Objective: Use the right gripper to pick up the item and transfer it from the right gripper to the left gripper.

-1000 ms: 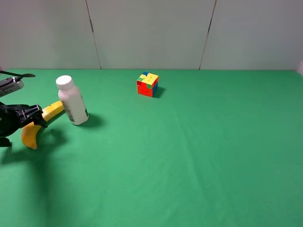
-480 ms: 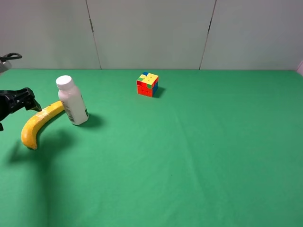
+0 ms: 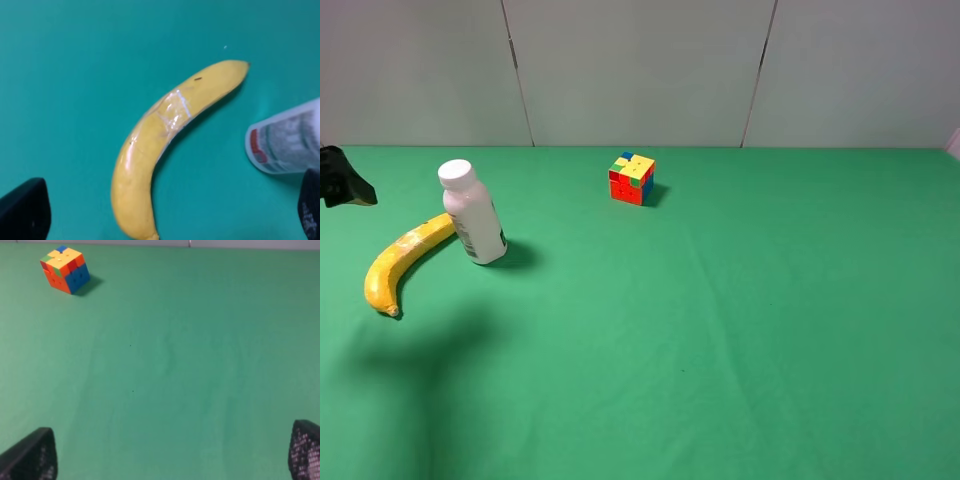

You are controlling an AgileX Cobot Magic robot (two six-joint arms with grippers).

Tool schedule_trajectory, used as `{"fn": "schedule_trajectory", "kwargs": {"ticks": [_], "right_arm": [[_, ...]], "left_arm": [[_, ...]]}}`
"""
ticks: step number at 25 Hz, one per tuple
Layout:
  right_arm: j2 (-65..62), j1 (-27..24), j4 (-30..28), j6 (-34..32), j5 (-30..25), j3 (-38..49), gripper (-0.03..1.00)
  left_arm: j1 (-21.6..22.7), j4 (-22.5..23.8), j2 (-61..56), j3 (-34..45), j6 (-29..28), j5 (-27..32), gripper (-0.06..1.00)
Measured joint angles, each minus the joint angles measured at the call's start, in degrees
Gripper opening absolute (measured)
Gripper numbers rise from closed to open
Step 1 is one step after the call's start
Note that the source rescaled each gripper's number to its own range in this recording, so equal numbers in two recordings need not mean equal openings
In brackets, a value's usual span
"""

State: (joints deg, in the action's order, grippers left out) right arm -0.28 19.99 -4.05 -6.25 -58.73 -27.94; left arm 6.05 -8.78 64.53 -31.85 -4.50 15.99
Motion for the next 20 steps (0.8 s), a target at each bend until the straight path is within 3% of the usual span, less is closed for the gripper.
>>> {"fn": "schedule_trajectory", "kwargs": {"ticks": [3, 11, 20], "right_arm": [[0.0, 0.0, 0.0, 0.0, 0.0, 0.0, 0.99], [0.0, 0.0, 0.0, 0.0, 0.0, 0.0, 0.99], [0.0, 0.0, 0.0, 0.0, 0.0, 0.0, 0.99]], "left_arm": [[0.0, 2.3, -5.8, -1.4, 0.0, 5.6, 0.98], [0.0, 9.5, -18.8, -11.1, 0.1, 27.0, 0.98], [0.0, 10.7, -30.6, -15.3, -0.1, 43.6, 0.98]]}}
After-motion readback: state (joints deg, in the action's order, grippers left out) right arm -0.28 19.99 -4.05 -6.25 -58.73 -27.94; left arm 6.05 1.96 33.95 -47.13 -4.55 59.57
